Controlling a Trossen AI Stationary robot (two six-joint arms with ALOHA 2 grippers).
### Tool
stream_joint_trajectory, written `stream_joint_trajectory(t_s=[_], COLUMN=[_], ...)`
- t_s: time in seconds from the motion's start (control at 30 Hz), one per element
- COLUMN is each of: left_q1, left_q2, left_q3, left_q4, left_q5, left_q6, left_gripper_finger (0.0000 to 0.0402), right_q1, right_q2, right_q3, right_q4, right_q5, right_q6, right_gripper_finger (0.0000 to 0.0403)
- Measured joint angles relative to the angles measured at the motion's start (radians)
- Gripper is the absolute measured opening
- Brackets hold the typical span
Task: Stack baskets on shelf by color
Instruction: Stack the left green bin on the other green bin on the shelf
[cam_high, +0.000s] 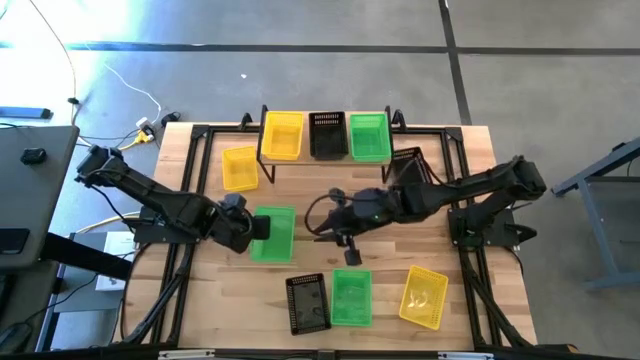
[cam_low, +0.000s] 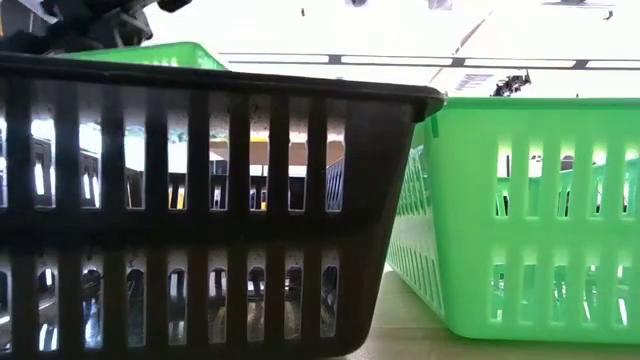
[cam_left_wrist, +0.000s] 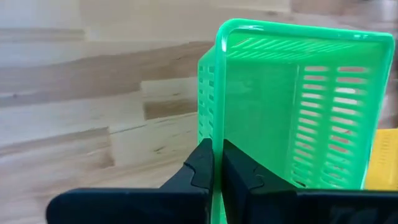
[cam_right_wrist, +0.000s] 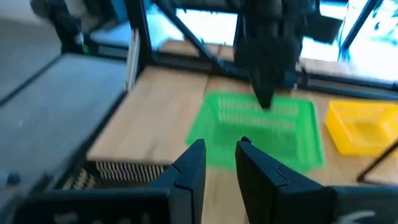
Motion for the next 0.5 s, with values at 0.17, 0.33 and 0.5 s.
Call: stream_joint_trajectory(t_s=[0.17, 0.33, 0.5], left_q1=[0.046, 0.082, 0.119], left_q2=[0.001, 0.001, 0.001], left_q3=[0.062, 0.135, 0.185], left_q4=[0.000, 0.000, -0.001], left_q5=[-0.006, -0.037, -0.045], left_q6=[0.110, 0.203, 0.270], left_gripper_finger=[0.0002, 0.0001, 0.0001], right_q1=[0.050, 0.065, 0.062], right_q2=[0.000, 0.000, 0.000], right_q3=[0.000, 0.003, 0.110], right_q4=[0.100, 0.152, 0.077], right_q5=[0.074, 0.081, 0.121], right_q6=[0.038, 0.040, 0.023], right_gripper_finger=[0.0075, 0.0075, 0.0075])
